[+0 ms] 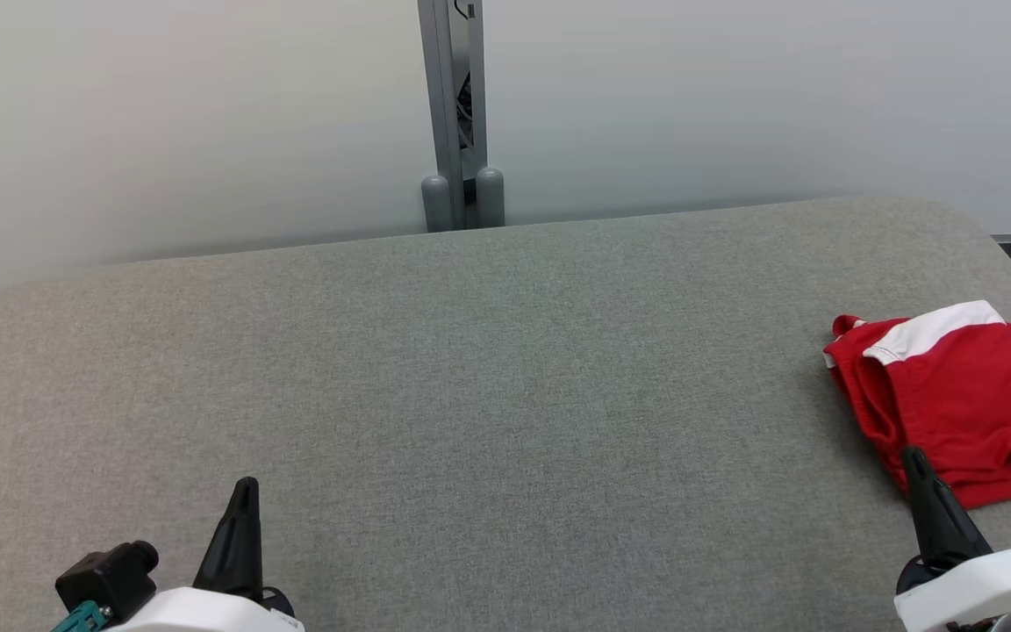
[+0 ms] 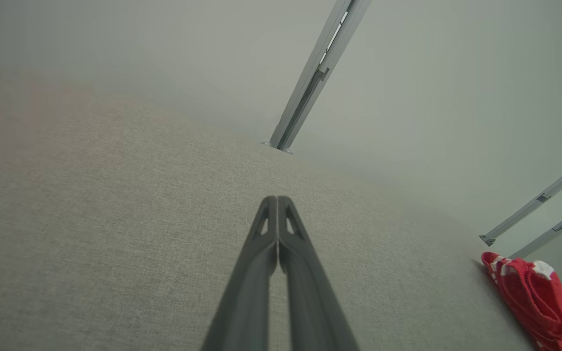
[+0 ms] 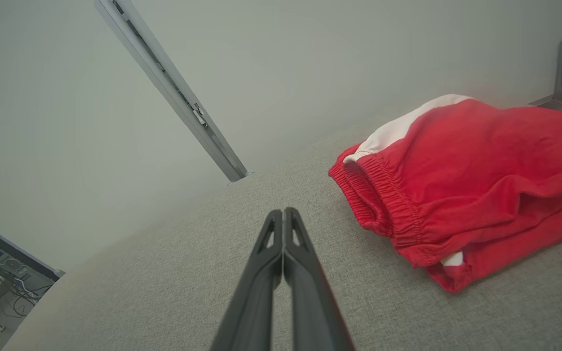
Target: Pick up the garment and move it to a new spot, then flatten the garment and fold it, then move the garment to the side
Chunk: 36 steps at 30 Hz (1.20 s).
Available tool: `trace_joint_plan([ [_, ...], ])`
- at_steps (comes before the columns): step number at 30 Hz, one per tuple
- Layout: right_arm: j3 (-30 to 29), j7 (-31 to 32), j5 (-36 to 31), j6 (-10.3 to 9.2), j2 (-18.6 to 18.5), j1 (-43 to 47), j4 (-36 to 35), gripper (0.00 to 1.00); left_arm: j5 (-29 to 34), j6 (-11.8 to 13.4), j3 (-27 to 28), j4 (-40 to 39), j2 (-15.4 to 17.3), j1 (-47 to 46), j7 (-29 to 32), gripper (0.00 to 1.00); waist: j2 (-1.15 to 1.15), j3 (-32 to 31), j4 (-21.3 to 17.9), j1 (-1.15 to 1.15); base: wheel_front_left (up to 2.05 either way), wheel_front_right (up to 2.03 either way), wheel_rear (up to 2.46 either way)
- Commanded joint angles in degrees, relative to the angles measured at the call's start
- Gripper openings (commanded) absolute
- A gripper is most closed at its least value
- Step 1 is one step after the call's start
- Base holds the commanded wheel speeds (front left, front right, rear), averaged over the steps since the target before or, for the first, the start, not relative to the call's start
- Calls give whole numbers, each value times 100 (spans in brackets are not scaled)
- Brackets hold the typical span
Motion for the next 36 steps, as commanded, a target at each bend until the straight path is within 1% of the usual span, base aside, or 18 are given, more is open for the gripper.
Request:
trace_joint_plan([
  [1, -94, 70, 231, 0, -48, -189, -17, 0, -184, -90, 72, -21, 0, -212, -4, 0, 0, 1, 3, 0, 0, 0, 0],
  [2, -94, 70, 231, 0, -48, -189, -17, 0, -184, -90, 72, -21, 0, -212, -4, 0, 0, 1, 3, 0, 0, 0, 0],
  [16, -463, 419, 1356, 0, -51, -361, 215, 0, -1137, -450, 155, 207, -228, -448, 38, 0, 0, 17, 26, 0, 0, 0, 0],
  [36, -926, 867, 2751, 0, -48, -587, 499, 0, -2318, -894, 266, 455, -523, -708, 95, 0, 0, 40, 61, 0, 0, 0, 0],
])
